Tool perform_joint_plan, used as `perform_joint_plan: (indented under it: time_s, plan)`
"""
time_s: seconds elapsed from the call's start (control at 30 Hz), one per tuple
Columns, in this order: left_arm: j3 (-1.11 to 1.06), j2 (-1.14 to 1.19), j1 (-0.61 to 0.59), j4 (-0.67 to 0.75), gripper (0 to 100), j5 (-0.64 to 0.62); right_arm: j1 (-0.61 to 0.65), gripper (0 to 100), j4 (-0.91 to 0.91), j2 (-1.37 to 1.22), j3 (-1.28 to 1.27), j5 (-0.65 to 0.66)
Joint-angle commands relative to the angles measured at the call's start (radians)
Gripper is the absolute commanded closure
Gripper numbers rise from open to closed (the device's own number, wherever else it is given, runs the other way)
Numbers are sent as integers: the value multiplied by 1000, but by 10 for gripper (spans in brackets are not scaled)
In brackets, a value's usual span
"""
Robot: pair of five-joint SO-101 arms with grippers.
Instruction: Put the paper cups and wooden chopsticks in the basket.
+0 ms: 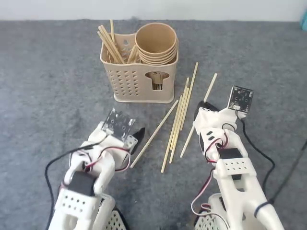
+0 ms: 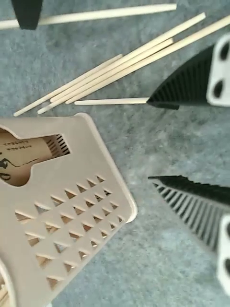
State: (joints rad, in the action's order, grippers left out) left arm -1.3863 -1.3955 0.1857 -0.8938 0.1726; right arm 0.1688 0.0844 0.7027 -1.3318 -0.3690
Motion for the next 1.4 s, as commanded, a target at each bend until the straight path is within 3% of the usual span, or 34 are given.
perform_joint_plan:
  time_s: [0.0, 0.2, 0.37, 0.77, 1.0, 1.37]
  plan:
    - [130, 222, 15, 92, 780, 3, 5, 991, -12, -5, 9, -8]
    - [291, 540, 86, 112, 787, 0, 2, 991, -12, -5, 9, -8]
    - [430, 763, 141, 118, 855, 6, 2, 991, -15, -5, 9, -6]
    - [641, 1297, 150, 304, 852, -2, 1, 991, -15, 4, 9, -3]
    - [736, 1461, 152, 327, 852, -2, -1, 991, -19, 4, 9, -2]
    - [785, 1491, 157, 270, 850, 6, 1, 991, -21, 1, 12, 25]
